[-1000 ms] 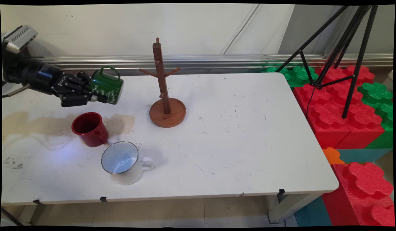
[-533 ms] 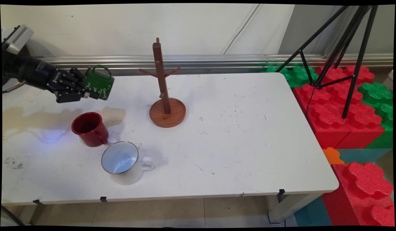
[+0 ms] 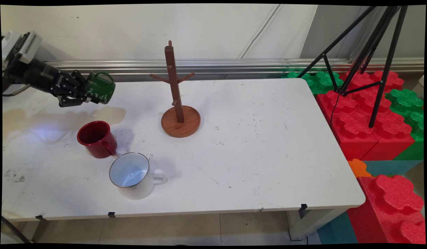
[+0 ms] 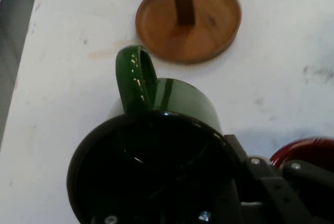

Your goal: Place the picked object on the table

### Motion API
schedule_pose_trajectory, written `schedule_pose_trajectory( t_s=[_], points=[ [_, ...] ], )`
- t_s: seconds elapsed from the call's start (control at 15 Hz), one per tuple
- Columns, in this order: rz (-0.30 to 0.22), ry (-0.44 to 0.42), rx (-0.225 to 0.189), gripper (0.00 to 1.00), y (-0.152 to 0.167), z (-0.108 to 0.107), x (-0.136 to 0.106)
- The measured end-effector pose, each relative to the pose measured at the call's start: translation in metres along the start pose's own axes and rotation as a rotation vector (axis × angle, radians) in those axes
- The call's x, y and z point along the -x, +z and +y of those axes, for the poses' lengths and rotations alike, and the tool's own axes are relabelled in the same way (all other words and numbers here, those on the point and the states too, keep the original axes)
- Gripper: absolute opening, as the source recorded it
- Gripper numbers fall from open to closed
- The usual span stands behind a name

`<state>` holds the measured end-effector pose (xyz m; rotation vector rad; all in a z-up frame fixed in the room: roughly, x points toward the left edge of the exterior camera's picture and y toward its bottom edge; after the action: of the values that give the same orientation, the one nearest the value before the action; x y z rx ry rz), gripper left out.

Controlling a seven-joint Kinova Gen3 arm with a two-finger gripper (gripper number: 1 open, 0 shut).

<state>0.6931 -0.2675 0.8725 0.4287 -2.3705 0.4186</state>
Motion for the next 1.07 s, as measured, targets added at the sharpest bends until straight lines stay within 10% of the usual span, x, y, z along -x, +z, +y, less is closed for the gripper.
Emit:
schedule_pose_trajectory(
  t_s=[1.07],
  points=[
    [-0.216,0.153,0.012,0.0,0.027,-0.021,0.036]
  ],
)
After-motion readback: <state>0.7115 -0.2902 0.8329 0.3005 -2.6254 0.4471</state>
